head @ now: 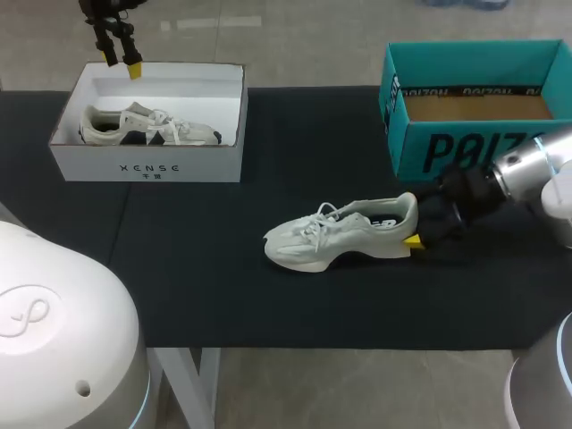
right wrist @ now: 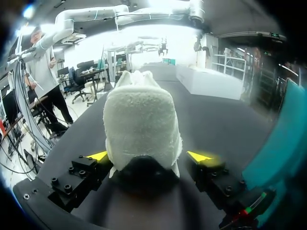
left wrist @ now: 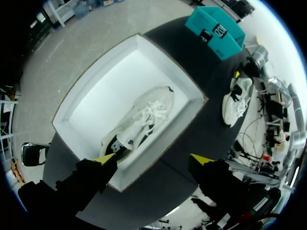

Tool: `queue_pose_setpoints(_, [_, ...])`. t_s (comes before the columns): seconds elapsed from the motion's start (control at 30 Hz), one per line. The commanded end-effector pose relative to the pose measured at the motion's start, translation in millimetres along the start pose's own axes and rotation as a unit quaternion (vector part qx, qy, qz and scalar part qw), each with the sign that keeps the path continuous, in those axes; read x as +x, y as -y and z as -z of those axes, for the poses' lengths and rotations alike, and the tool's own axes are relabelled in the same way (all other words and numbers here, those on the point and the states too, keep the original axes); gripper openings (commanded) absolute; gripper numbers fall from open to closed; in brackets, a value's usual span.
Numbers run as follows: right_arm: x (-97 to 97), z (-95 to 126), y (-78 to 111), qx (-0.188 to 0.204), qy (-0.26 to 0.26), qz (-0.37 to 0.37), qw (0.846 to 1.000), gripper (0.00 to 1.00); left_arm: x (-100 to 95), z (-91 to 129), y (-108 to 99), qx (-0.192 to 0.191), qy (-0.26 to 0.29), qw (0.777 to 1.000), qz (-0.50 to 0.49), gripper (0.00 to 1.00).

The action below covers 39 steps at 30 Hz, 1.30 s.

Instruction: Take the shoe out of the shoebox, open the shoe tongue, remove and reinsert the insole, then place the shoe into the shoebox

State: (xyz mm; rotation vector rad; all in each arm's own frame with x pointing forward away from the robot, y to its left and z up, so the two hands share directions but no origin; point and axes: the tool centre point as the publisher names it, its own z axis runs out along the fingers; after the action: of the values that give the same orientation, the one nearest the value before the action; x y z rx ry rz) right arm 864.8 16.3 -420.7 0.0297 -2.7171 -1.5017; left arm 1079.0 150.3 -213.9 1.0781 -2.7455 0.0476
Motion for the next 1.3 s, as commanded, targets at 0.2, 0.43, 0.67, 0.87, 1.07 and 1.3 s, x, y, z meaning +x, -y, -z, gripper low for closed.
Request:
queue_pose_setpoints(0.2, [-5.6,-13.8,-0.7,-0.005,-0.002,0.002,1.0,1.0,-1.4,0.7,0.5,-0.002,-0.001,1.0,0.0,1.0])
queue_pose_setpoints(0.43, [-8.3,-19.2,-1.5,-0.009,0.0,0.004,1.0,1.0,-1.4,0.7,0.5,-0.002,-0.001,1.0,0.0,1.0])
queue_pose_setpoints(0.67, [-2.4,-25.9,-2.7,-0.001,0.003,-0.008,1.0,0.0,-1.4,0.7,0.5,-0.002,-0.001,1.0,0.0,1.0])
queue_pose_setpoints(0.87, [9.3,-27.4,-6.0,0.01,0.037,-0.028,0.999,0.0,-1.4,0.7,0.5,-0.002,-0.001,1.0,0.0,1.0])
queue_pose_setpoints(1.07, [15.6,-29.5,-3.0,0.01,0.044,-0.033,0.998,0.0,-1.4,0.7,0.5,-0.002,-0.001,1.0,0.0,1.0])
queue_pose_setpoints(1.3, [15.1,-25.8,0.6,0.011,0.043,-0.035,0.998,0.0,-1.4,0.7,0.5,-0.002,-0.001,1.0,0.0,1.0])
